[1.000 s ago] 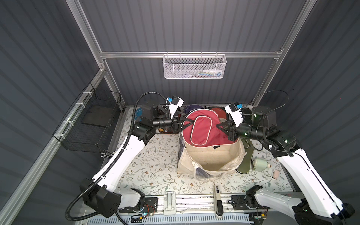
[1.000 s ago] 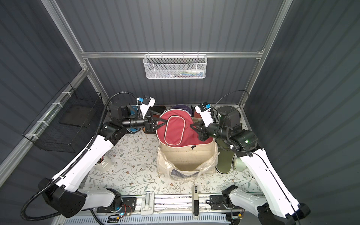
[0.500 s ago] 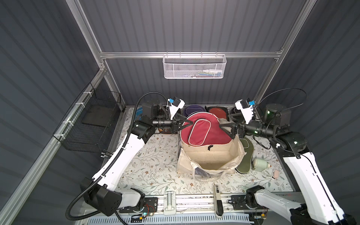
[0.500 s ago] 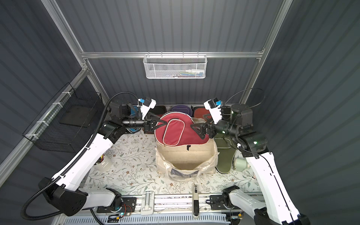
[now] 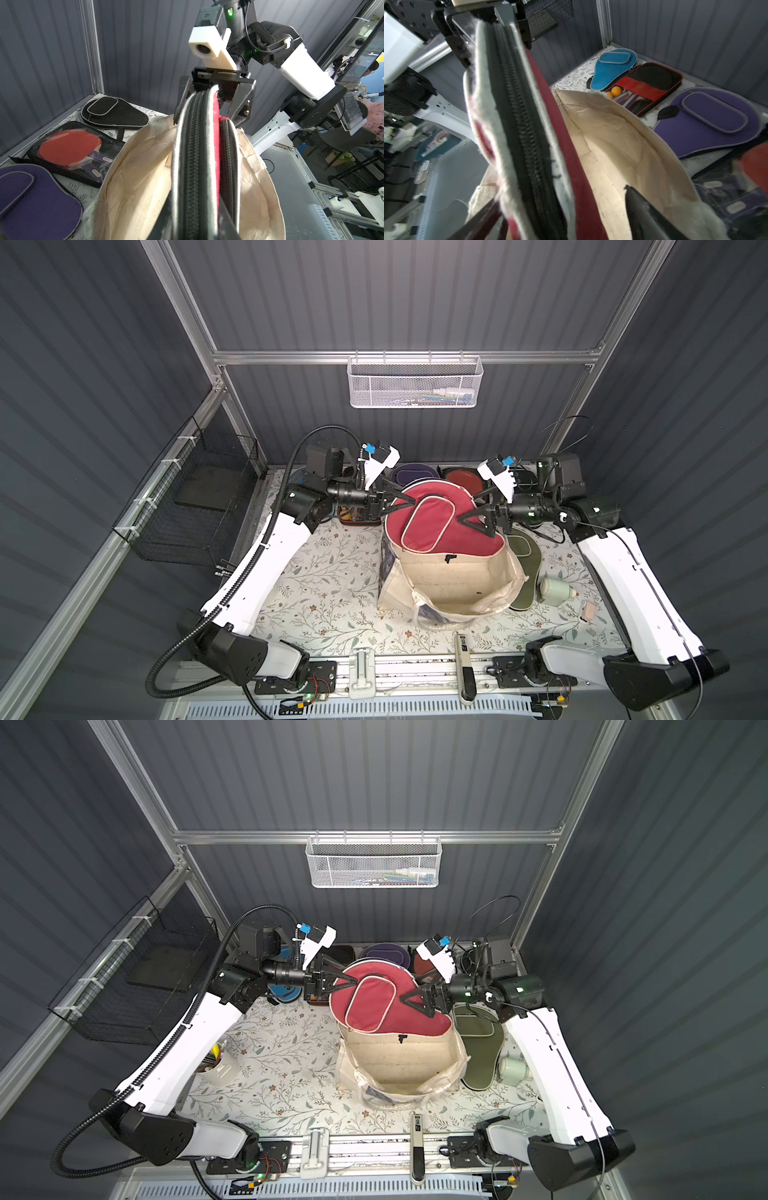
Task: Remove the ping pong set from the canvas bag
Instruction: Pick up the ping pong set from the canvas bag.
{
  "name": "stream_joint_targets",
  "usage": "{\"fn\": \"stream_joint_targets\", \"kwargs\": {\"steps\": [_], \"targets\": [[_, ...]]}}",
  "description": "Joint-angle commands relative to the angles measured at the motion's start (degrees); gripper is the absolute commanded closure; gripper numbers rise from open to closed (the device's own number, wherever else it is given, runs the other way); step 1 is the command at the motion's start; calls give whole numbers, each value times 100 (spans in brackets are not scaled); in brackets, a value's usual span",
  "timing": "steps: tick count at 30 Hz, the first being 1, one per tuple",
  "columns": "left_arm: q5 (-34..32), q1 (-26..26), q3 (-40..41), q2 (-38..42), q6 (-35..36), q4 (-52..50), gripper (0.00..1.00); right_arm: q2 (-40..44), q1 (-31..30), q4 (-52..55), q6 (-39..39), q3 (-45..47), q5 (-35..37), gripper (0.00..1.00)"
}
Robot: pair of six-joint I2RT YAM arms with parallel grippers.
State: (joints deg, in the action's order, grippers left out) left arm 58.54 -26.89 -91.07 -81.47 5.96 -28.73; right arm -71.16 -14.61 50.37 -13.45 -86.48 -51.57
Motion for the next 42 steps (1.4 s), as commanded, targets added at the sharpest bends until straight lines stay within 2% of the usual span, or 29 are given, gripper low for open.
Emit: {"fn": "stream_joint_targets", "kwargs": {"steps": [1, 4, 6, 7, 8, 10, 15, 19, 24, 29, 38, 42], "targets": [[310, 53, -391, 34, 171, 67, 100, -46, 2, 42, -4, -54, -632, 56], [-2, 66, -505, -5, 262, -14, 100, 32, 1, -85, 83, -1, -579, 99], [-386, 108, -620, 12, 274, -44, 96, 136, 2, -175, 143, 4, -431, 100], [-669, 138, -673, 45, 275, -44, 71, 209, 1, -239, 215, 0, -339, 100], [-971, 177, -714, 103, 252, -22, 37, 263, 10, -314, 284, -5, -250, 100], [-1724, 219, -780, 261, 273, -54, 2, 398, 15, -482, 487, -23, -63, 100], [-3596, 246, -512, 950, 172, 41, 0, 662, 75, -1148, 1334, -79, 233, 100], [-4232, 248, 245, 1739, -443, 275, 0, 666, 72, -1931, 2450, -172, 305, 100], [-3667, 247, 1650, 2392, -1652, 1055, 0, 672, 40, -3282, 4027, 78, 165, 100], [-3153, 239, 2372, 2507, -2429, 1934, 0, 1053, -106, -5090, 5370, 907, 320, 100], [-2067, 217, 3050, 2357, -3350, 4115, 0, 1079, -831, -6669, 6094, 1719, 1187, 100], [-1832, 193, 3172, 2343, -3417, 4506, 0, 976, -998, -7397, 6399, 1996, 1426, 100]]}}
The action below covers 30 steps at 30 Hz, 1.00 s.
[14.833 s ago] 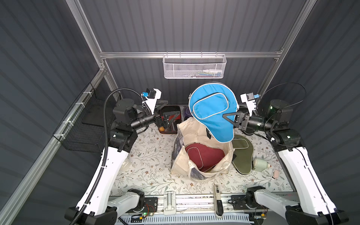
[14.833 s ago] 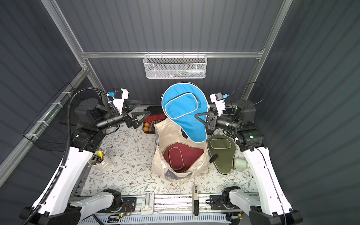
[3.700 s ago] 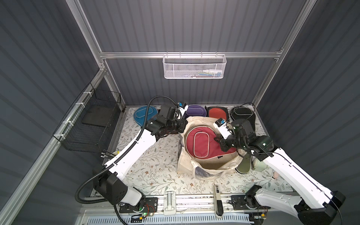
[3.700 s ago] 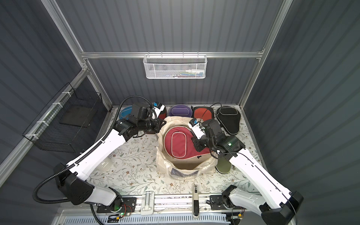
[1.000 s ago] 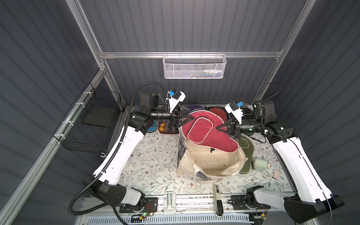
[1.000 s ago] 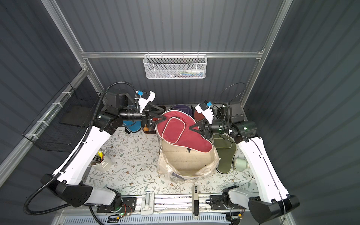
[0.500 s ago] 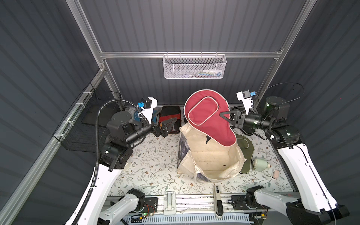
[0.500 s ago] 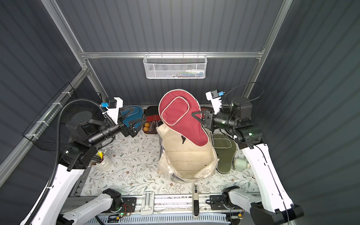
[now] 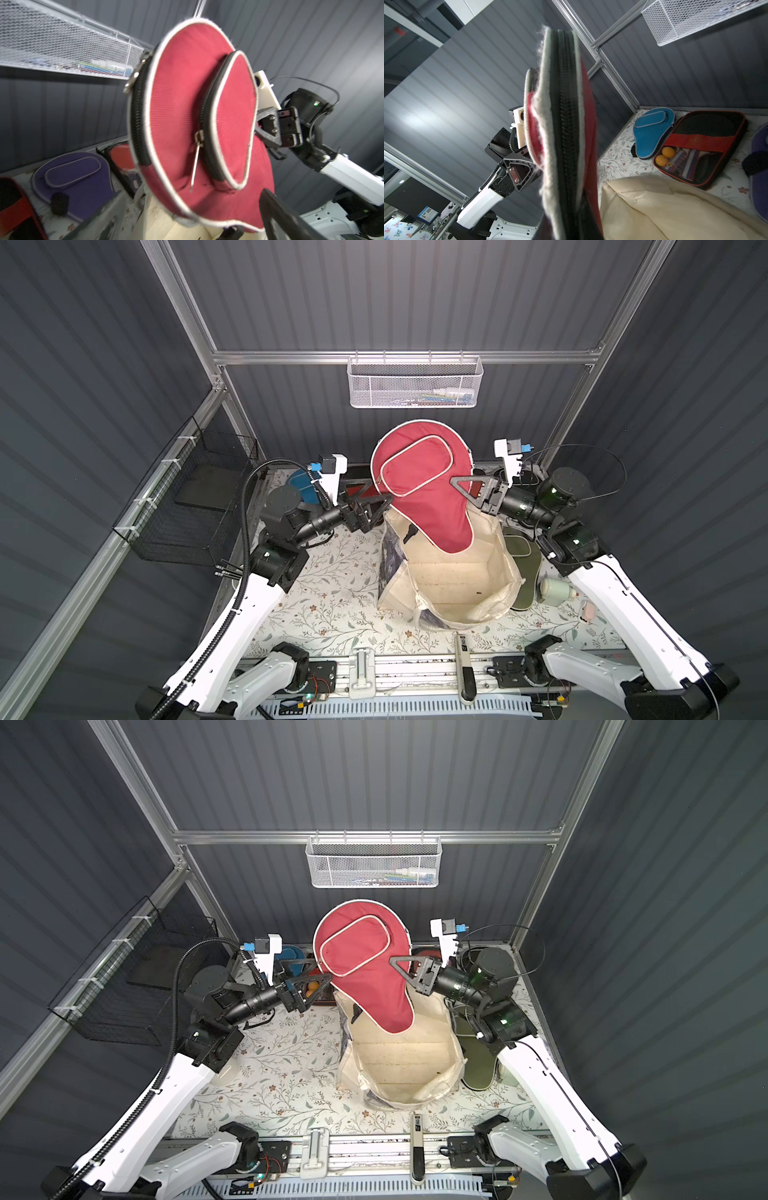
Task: Remove the ping pong set from the canvas bag
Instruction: Pick up the ping pong set from the canvas bag.
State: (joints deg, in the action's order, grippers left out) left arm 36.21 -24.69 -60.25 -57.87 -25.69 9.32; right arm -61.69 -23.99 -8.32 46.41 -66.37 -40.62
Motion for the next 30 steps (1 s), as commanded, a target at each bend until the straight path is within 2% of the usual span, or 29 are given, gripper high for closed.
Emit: {"fn": "stream_joint_targets", "kwargs": {"steps": [1, 5, 14, 16, 17, 19, 20, 21, 22, 24, 26, 28, 30], "targets": [[407, -23, 107, -35, -248, 703, 0, -26, -89, -1749, 525, 33, 373, 100], [332, -27, 221, -101, -207, 693, 0, -360, -306, -2337, 755, 22, 501, 100], [385, -25, 304, -211, -478, 1360, 0, -840, -901, -2859, 735, 186, 818, 100], [422, -27, 302, -264, -594, 1576, 4, -870, -984, -3093, 764, 293, 916, 100], [422, -19, 295, -285, -625, 1626, 9, -886, -1010, -3157, 764, 325, 945, 100], [416, -27, 251, -287, -639, 1695, 32, -919, -1063, -3161, 726, 344, 975, 100], [390, -27, 218, -268, -637, 1676, 56, -911, -1095, -3119, 692, 357, 1016, 100], [290, -27, 149, -243, -599, 1598, 83, -902, -1122, -3025, 609, 378, 1072, 100], [176, -27, 50, -186, -430, 1364, 100, -882, -1160, -2872, 495, 393, 1140, 100], [-91, -27, -372, -54, 219, 443, 100, -818, -1175, -2393, 260, 371, 1250, 100], [-584, -19, -1031, 12, 978, -960, 100, -669, -1152, -1685, -106, 302, 1363, 78], [-1131, -3, -1818, -34, 1787, -2465, 100, -478, -1061, -380, -838, -37, 1536, 50], [-1639, 8, -2634, -192, 2354, -3815, 100, -325, -895, 937, -1501, -443, 1808, 27]]}}
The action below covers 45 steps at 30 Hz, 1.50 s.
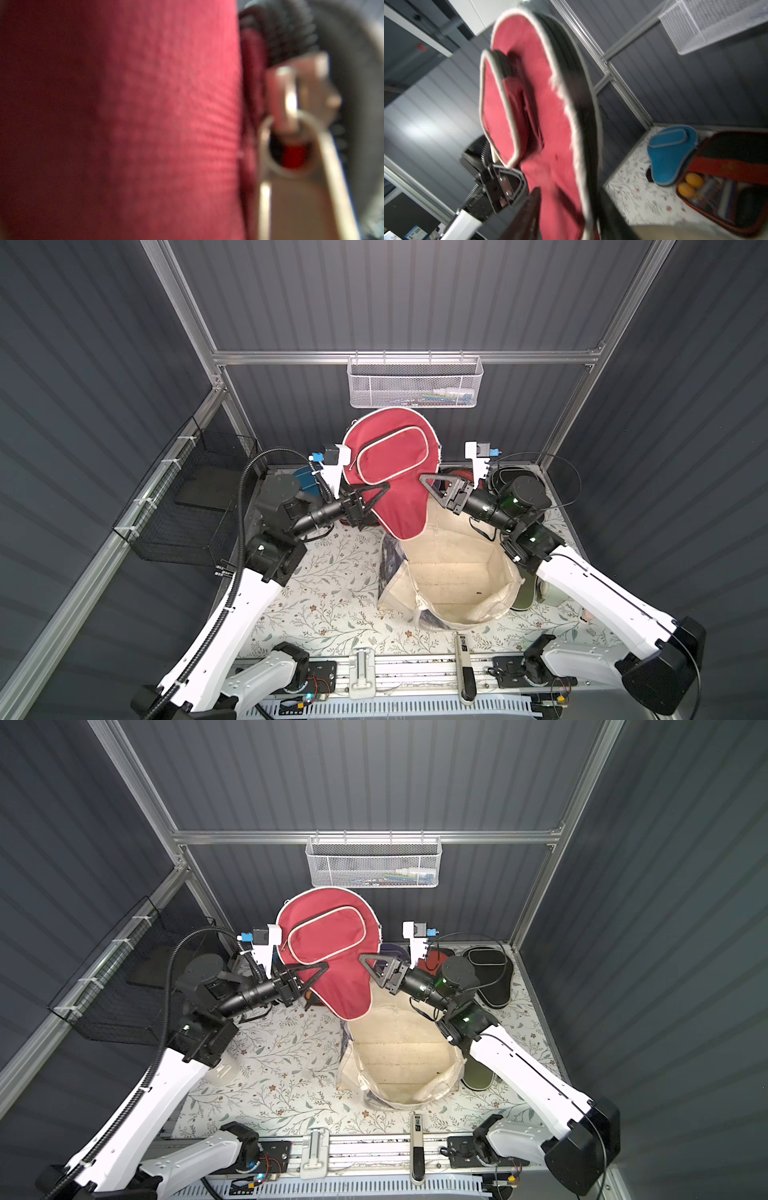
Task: Remove the ping pong set from the canvas bag
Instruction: Pick up the ping pong set from the canvas bag, then place the ping pong set at the center of the board.
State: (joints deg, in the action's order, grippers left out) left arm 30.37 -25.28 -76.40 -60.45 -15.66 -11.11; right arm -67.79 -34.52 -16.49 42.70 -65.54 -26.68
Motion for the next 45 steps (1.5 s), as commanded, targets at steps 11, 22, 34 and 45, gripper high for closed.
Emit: {"fn": "stream_joint_targets", "kwargs": {"steps": [11, 22, 34, 45], "targets": [[-2444, 101, -1213, 204, 1769, -4663, 100, 1338, 1660, 4736, -2824, -846, 382, 1], [-1705, 1023, 1153, 608, 1511, -4149, 100, 1582, 1824, 4307, -2614, -97, -22, 1], [-1369, 1649, 1922, -787, 1885, -3594, 100, 1768, 1850, 4215, -2513, 269, -53, 1], [-2278, 1649, 1900, -1354, 1727, -3627, 94, 1590, 1879, 4167, -2525, 271, -75, 1]]}}
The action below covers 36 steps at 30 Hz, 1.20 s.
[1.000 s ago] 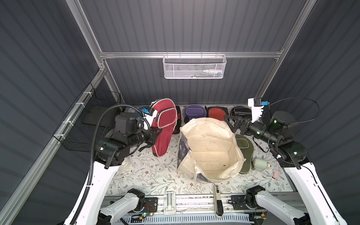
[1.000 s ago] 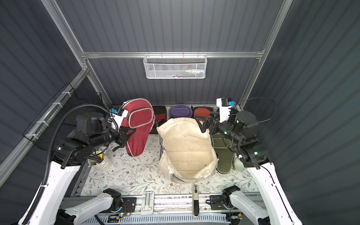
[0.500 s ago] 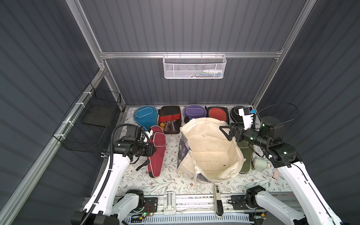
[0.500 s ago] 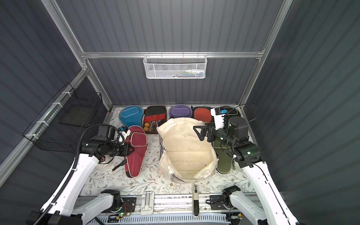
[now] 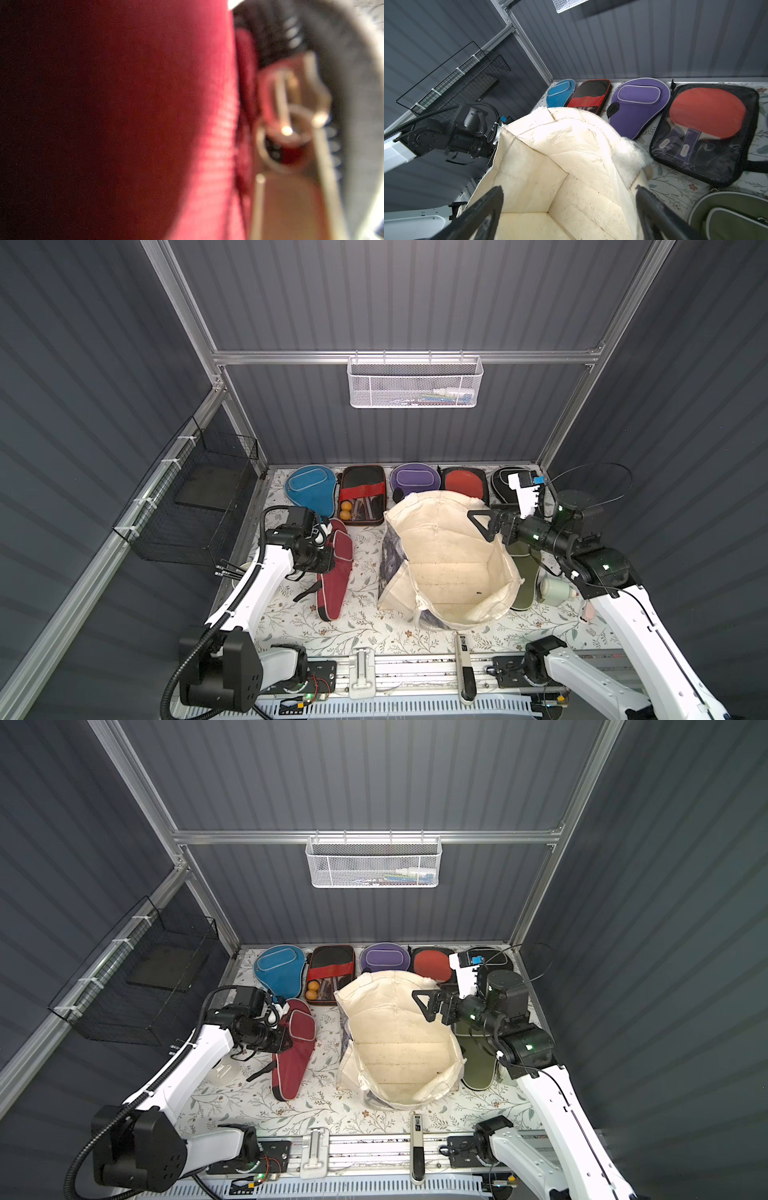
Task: Remove the ping pong set from the canvas bag
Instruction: Place the ping pong set at the center of the board.
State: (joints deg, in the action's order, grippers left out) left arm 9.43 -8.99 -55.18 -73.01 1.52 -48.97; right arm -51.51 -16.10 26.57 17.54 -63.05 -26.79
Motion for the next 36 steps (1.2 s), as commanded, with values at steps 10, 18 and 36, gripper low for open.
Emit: {"fn": "stream_joint_targets", "kwargs": {"steps": [10, 18, 36], "targets": [[-1078, 21, -474, -376, -31, -266, 58, -79, 80, 24, -84, -110, -64, 1], [-1689, 20, -644, -789, -117, -551, 40, -125, 107, 137, -110, -189, -64, 1], [-2037, 12, -880, -800, -141, -815, 2, -178, 168, 645, -217, -339, 133, 1]]}}
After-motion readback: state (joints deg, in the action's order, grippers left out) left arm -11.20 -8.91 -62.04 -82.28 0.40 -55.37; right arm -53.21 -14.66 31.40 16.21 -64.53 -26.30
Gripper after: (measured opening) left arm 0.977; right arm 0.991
